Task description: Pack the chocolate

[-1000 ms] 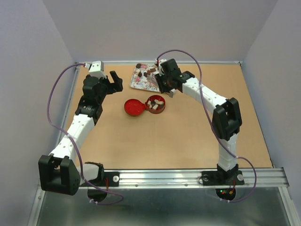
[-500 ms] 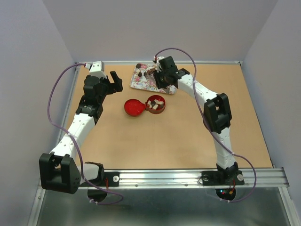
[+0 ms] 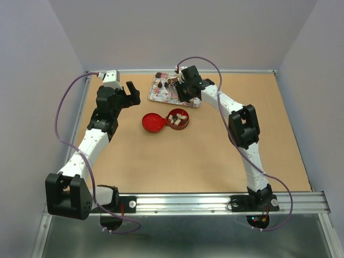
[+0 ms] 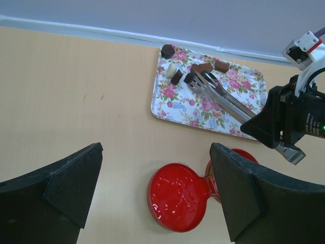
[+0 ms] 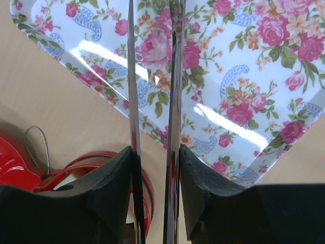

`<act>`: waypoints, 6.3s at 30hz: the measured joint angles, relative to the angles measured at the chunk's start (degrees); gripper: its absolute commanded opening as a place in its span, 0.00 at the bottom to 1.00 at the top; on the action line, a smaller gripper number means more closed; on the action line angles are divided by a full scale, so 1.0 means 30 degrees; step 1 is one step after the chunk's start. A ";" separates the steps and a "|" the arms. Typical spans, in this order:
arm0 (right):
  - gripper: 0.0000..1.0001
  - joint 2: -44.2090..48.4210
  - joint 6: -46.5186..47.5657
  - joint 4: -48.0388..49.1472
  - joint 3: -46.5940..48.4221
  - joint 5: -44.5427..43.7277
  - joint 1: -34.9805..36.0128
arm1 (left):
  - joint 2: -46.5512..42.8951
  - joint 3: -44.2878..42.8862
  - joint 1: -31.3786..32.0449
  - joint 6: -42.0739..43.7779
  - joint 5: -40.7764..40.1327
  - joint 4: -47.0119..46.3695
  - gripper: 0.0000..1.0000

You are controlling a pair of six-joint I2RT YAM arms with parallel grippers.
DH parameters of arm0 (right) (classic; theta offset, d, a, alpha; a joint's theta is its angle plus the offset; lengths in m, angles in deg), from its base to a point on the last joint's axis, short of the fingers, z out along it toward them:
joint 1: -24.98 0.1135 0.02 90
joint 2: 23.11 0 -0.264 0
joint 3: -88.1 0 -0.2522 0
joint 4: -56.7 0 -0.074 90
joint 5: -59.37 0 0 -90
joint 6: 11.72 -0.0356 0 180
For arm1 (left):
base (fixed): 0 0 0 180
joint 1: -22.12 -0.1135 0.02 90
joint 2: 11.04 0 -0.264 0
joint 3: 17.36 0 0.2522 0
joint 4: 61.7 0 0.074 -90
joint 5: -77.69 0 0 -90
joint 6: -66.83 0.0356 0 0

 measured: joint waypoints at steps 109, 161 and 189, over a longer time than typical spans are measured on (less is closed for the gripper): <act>0.41 1.5212 -0.1166 -0.0794 -1.6203 0.2033 0.0262 | 0.0350 0.0000 -0.0291 -0.0087 0.0539 0.0007 0.99; 0.47 -0.1974 0.2178 0.0430 0.1887 0.1851 0.0262 | 0.0197 0.0000 -0.0291 -0.0080 0.0517 0.0015 0.99; 0.30 -0.1581 0.2732 0.0590 0.1195 0.1392 0.0306 | 0.0197 0.0000 -0.0291 -0.0073 0.0437 0.0015 0.99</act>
